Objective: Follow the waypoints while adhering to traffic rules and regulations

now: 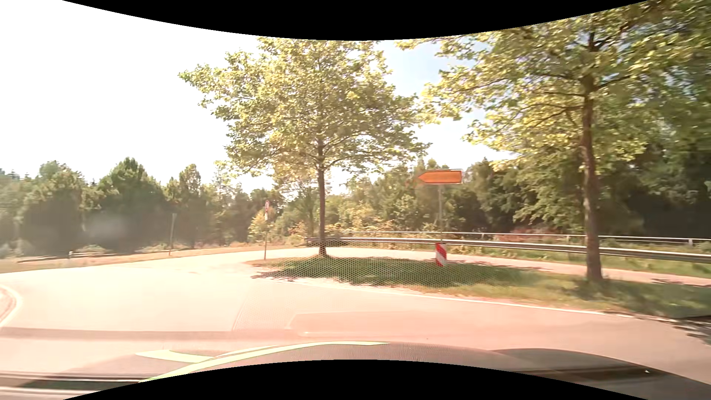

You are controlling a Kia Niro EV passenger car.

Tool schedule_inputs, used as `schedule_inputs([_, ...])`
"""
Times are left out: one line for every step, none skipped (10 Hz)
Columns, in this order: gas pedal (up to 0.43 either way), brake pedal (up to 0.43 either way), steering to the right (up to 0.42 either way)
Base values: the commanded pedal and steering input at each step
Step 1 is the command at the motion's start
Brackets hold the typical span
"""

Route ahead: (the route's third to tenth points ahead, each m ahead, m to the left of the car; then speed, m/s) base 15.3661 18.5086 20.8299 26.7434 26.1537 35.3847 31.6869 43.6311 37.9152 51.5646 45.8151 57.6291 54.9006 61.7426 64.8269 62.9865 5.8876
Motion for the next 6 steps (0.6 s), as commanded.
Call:
schedule_inputs([0.15, 0.0, -0.376])
schedule_inputs([0.15, 0.0, -0.373])
schedule_inputs([0.157, 0.0, -0.368])
schedule_inputs([0.157, 0.0, -0.361])
schedule_inputs([0.169, 0.0, -0.351])
schedule_inputs([0.169, 0.0, -0.334])
